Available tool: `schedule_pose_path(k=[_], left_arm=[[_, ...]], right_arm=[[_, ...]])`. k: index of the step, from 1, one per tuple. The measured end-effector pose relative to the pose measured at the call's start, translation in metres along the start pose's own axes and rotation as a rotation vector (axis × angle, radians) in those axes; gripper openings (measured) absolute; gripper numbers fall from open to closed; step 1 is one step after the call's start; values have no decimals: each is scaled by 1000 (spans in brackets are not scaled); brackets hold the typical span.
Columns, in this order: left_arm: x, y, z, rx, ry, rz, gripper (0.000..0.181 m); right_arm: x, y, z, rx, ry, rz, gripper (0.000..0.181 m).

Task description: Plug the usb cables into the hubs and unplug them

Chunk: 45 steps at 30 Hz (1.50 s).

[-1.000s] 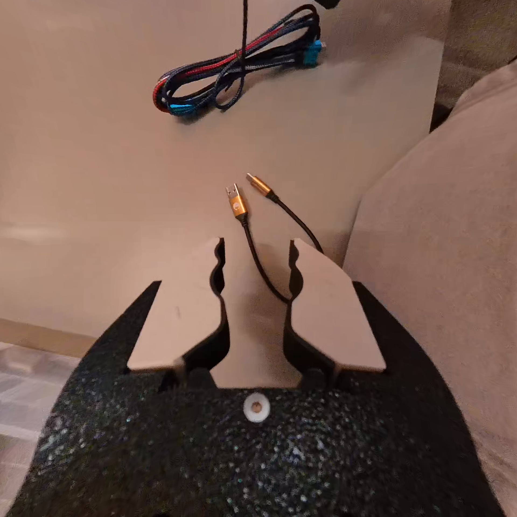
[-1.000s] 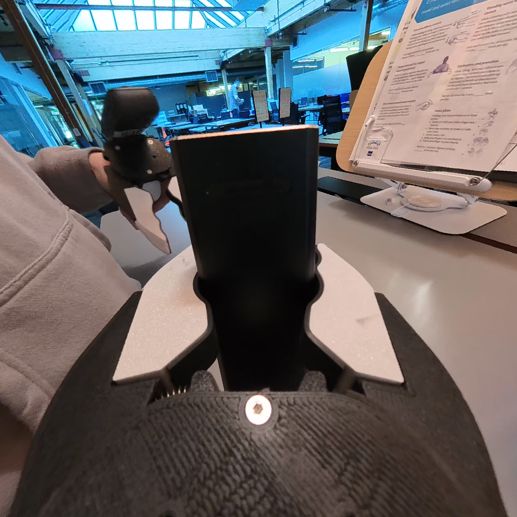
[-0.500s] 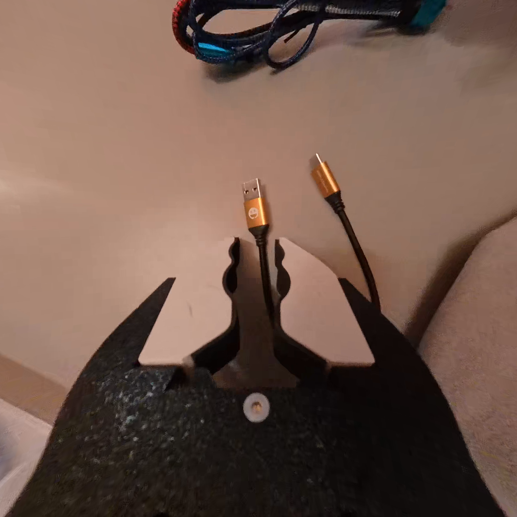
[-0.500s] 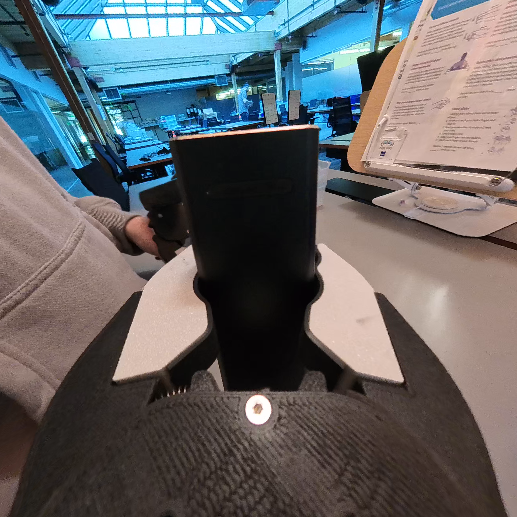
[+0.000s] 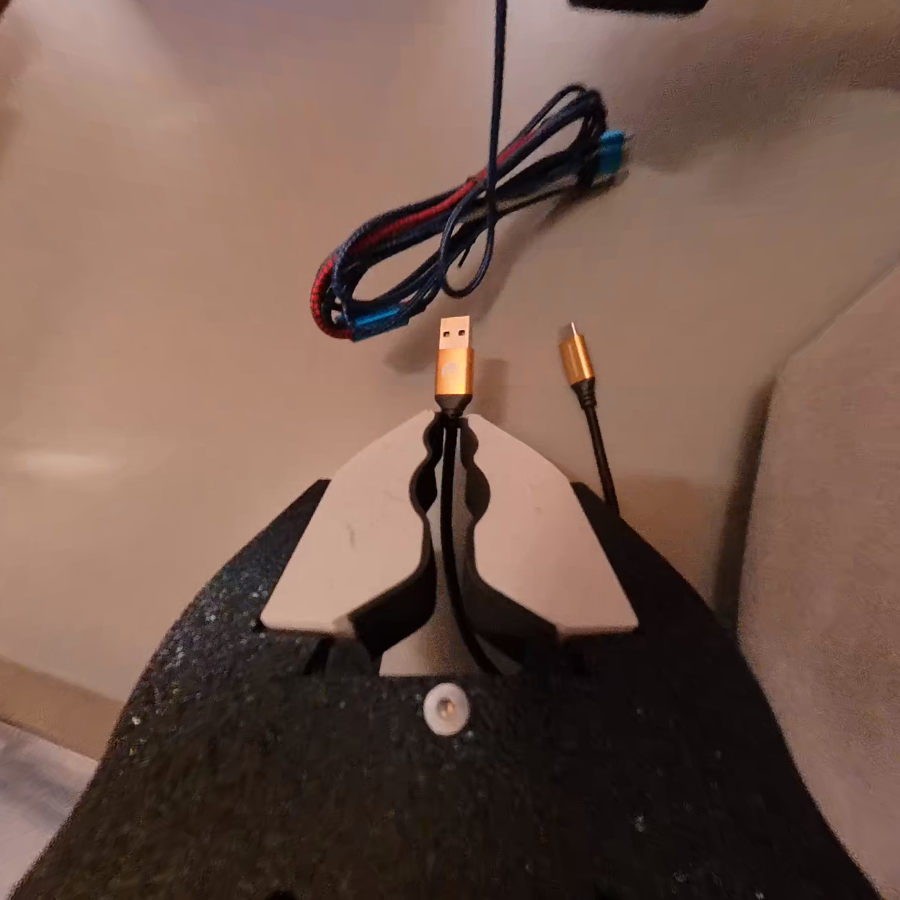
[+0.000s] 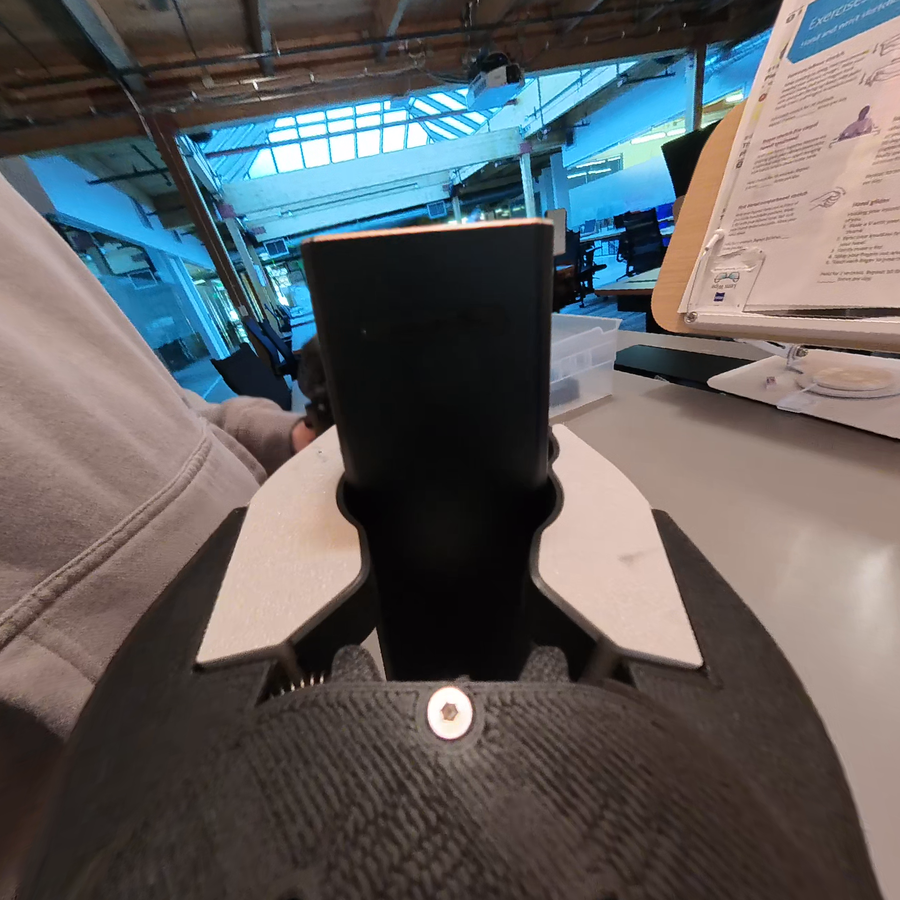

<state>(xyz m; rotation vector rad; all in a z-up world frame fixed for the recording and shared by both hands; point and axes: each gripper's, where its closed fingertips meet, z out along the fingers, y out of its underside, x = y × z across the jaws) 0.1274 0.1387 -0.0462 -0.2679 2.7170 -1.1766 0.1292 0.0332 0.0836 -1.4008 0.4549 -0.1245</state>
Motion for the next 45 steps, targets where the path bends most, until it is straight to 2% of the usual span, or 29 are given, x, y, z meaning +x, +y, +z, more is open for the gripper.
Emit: schedule_pose_path(k=[1,6,10,12,17,22,23,25,27,30,31,32,34,39,42,45], left_arm=[[-3,-11,-8,43,12,6,6],[-10,-68,-51,311,131,18,6],[-13,-97,-79,508,241,1,6],[-15,-105,-88,561,279,-21,6],[-18,-112,-91,534,281,21,6],[-24,-105,-73,343,191,99,6],[-29,-105,-70,309,145,112,6],[-56,-106,-65,248,-40,141,6],[-100,-107,-71,168,-347,218,6],[-157,-119,-101,86,-852,440,6],[-162,-124,-109,82,-955,507,6],[-159,-129,-108,100,-989,562,6],[-139,-121,-79,116,-861,626,6],[-90,-44,-1,-83,-532,589,8],[-67,-12,23,-142,-357,471,14],[-56,2,33,-158,-207,313,20]], right_arm=[[1,1,1,-12,10,-9,72],[2,-5,8,0,27,-32,72],[-3,-13,16,30,7,-46,72],[-7,-17,19,42,-9,-51,72],[-16,-19,24,53,-44,-48,72],[-14,-15,23,48,-40,-37,72],[-13,-14,22,47,-40,-34,72],[-6,-12,18,39,-4,-37,72],[-1,-11,14,33,17,-37,72],[7,-13,8,47,46,-30,72],[9,-14,6,50,55,-30,72],[9,-15,5,50,57,-33,72],[9,-15,2,50,58,-40,72],[11,-11,-4,36,80,-44,72],[11,-7,-6,29,82,-39,72],[12,-5,-8,20,90,-39,72]])
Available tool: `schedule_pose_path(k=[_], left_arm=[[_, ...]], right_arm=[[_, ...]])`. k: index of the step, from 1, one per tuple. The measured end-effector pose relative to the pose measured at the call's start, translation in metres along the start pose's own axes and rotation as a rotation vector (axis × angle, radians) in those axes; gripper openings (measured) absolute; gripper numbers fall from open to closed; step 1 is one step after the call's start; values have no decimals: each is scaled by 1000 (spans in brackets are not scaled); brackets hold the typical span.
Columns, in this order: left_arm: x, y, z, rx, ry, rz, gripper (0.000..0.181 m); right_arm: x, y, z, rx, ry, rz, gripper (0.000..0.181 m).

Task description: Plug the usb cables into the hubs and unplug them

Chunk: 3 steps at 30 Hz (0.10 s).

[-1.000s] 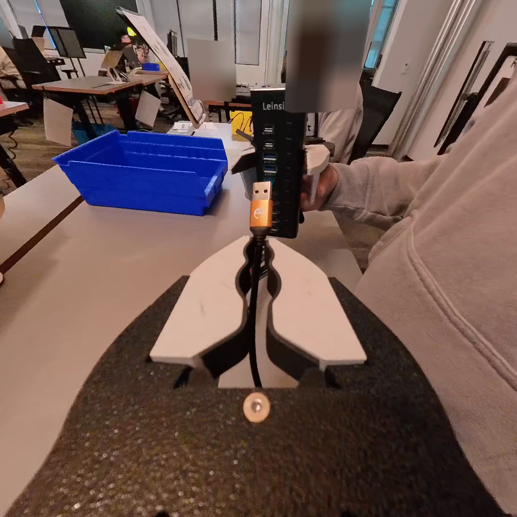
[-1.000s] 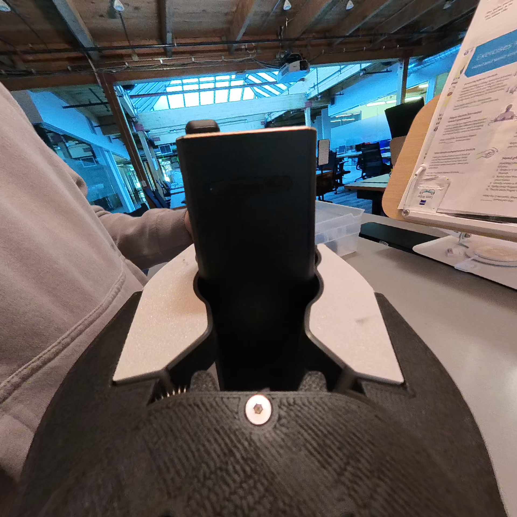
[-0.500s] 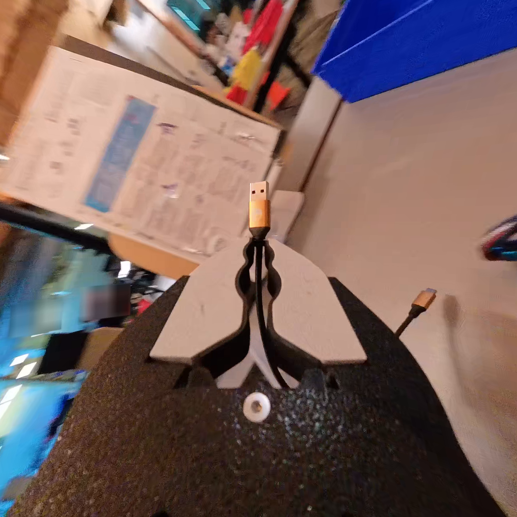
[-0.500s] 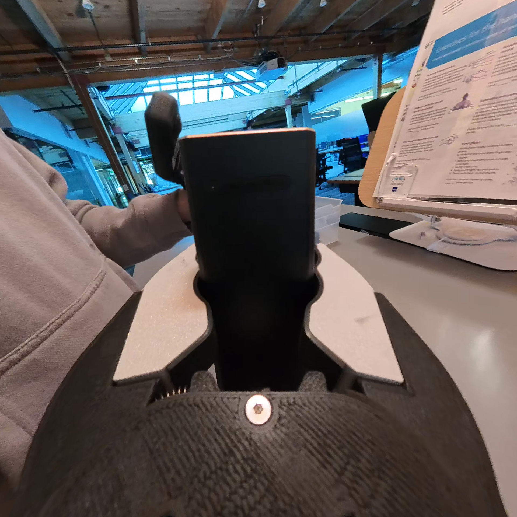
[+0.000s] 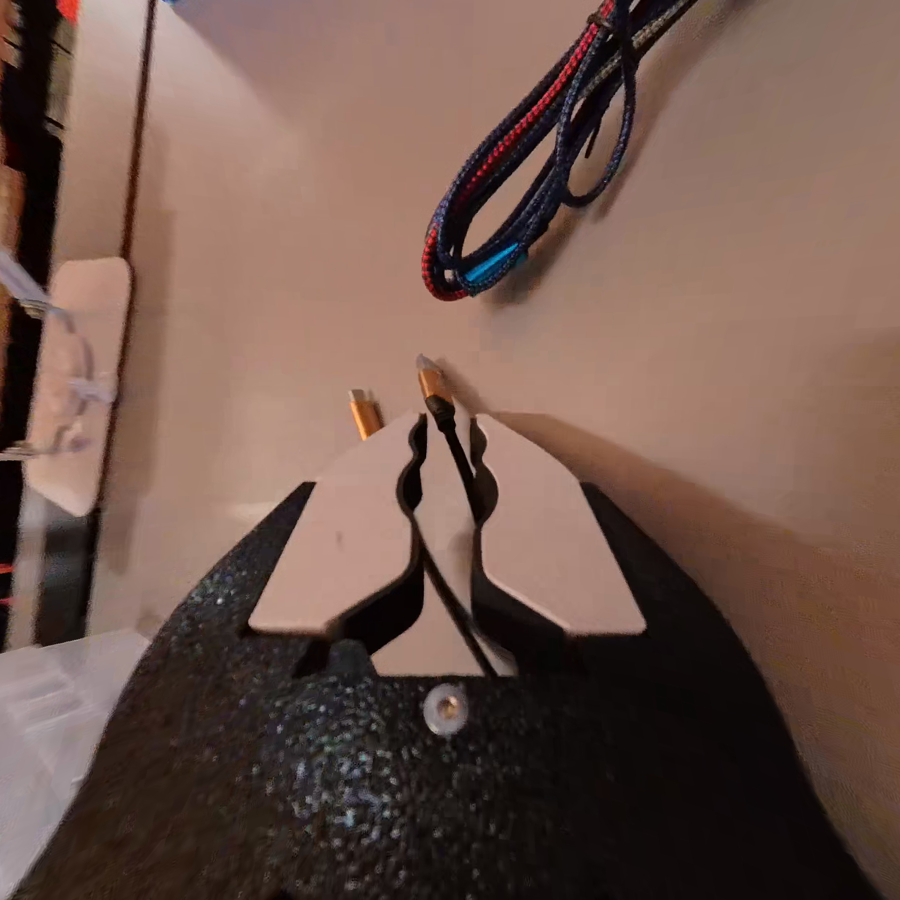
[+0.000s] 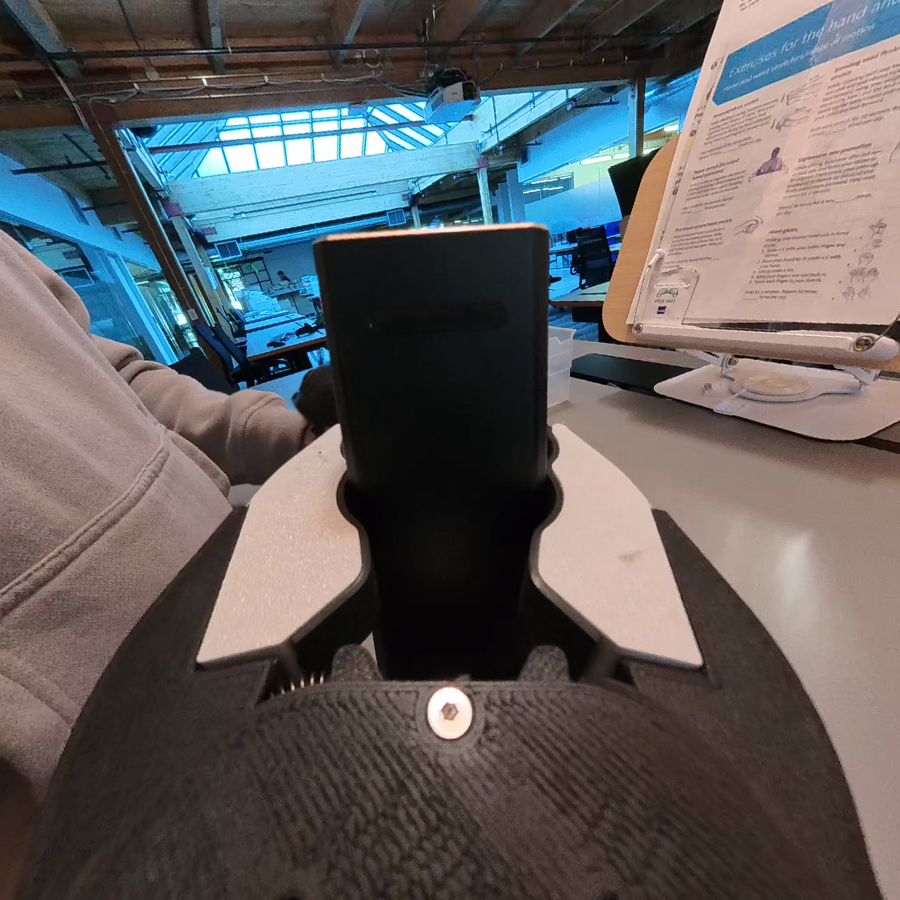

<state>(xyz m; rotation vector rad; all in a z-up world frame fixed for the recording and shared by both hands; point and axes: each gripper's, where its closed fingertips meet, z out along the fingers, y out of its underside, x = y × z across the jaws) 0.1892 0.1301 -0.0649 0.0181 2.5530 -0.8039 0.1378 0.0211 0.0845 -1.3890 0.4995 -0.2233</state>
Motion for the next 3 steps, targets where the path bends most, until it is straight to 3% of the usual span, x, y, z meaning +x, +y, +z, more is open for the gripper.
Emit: schedule_pose_path(k=[3], left_arm=[[-1,-2,-5,-3,154,-180,23]], right_arm=[[1,0,-3,-3,5,-1,72]])
